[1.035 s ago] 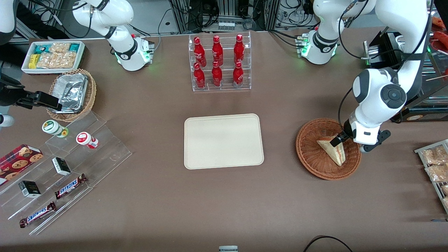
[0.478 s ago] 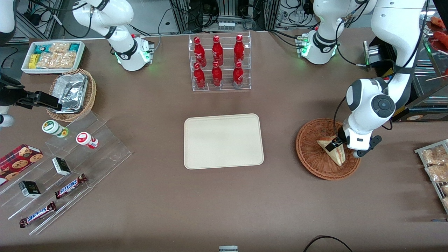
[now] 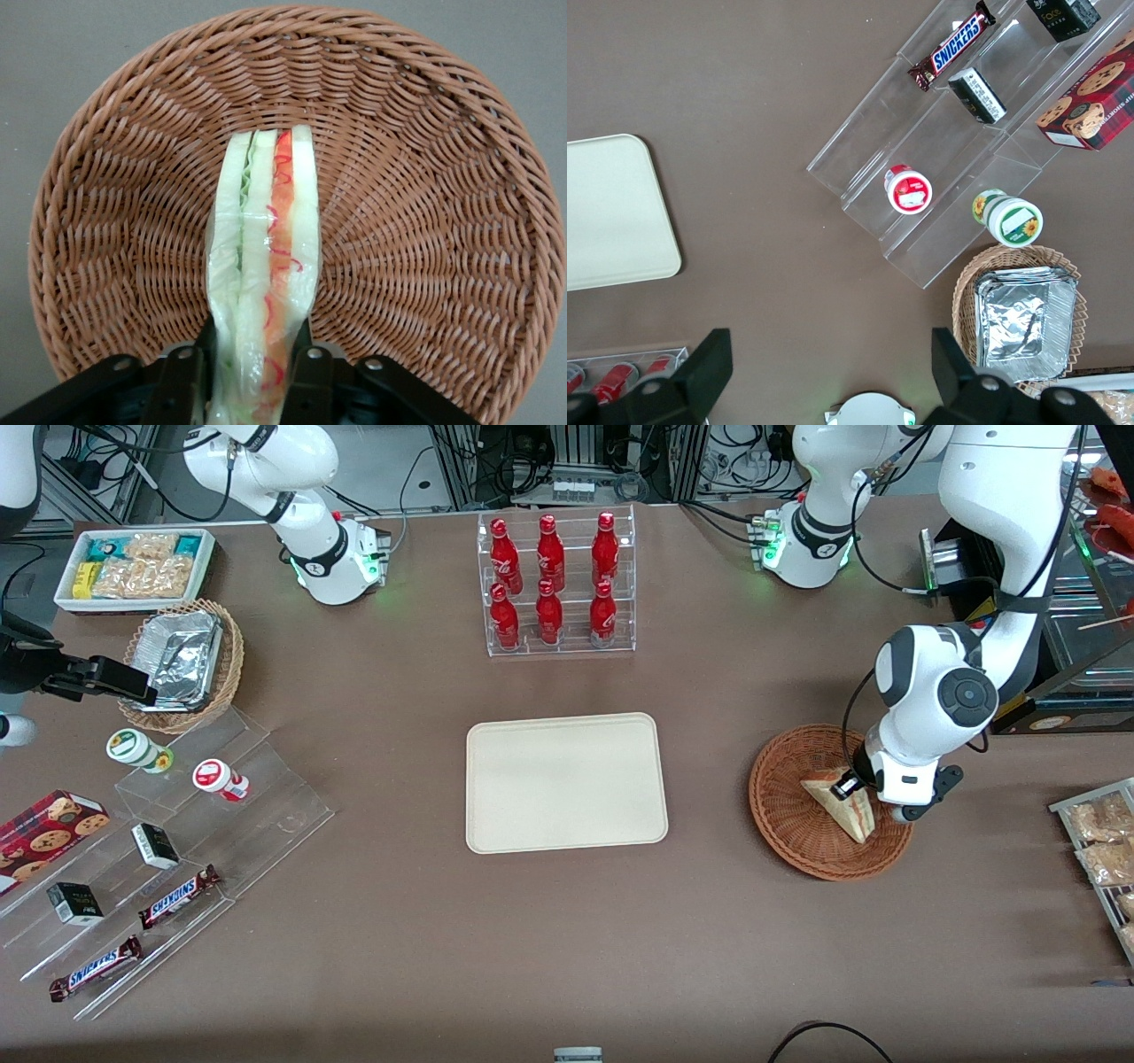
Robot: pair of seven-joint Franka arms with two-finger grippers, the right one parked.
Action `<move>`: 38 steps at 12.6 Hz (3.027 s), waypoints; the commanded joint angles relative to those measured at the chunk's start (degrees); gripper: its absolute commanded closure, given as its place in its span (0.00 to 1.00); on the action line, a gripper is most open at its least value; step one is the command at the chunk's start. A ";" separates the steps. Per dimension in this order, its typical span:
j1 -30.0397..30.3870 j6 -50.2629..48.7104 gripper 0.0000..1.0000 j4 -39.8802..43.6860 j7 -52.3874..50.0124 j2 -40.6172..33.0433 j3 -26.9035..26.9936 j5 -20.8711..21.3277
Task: Place sandwich from basket to tray
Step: 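Lower the left gripper and close it on the sandwich, then lift the sandwich and carry it with the left gripper over the tray, then lower the sandwich onto the tray and open the left gripper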
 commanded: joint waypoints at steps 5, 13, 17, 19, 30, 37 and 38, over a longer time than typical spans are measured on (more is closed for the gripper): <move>-3.25 -26.24 1.00 17.68 14.41 0.55 -2.36 0.20; -22.04 -26.71 1.00 30.32 9.71 13.01 -2.36 -0.23; -29.88 -26.36 1.00 39.48 0.72 20.58 -2.36 -0.50; -33.48 -26.18 1.00 45.17 -4.44 24.96 -2.44 -0.59; -40.35 -19.24 1.00 50.04 -16.51 31.32 -2.44 -0.76; -40.44 -19.32 0.00 50.13 -17.31 31.76 -2.36 -0.59; -40.36 -20.29 0.00 50.30 -17.30 30.71 -2.36 -0.50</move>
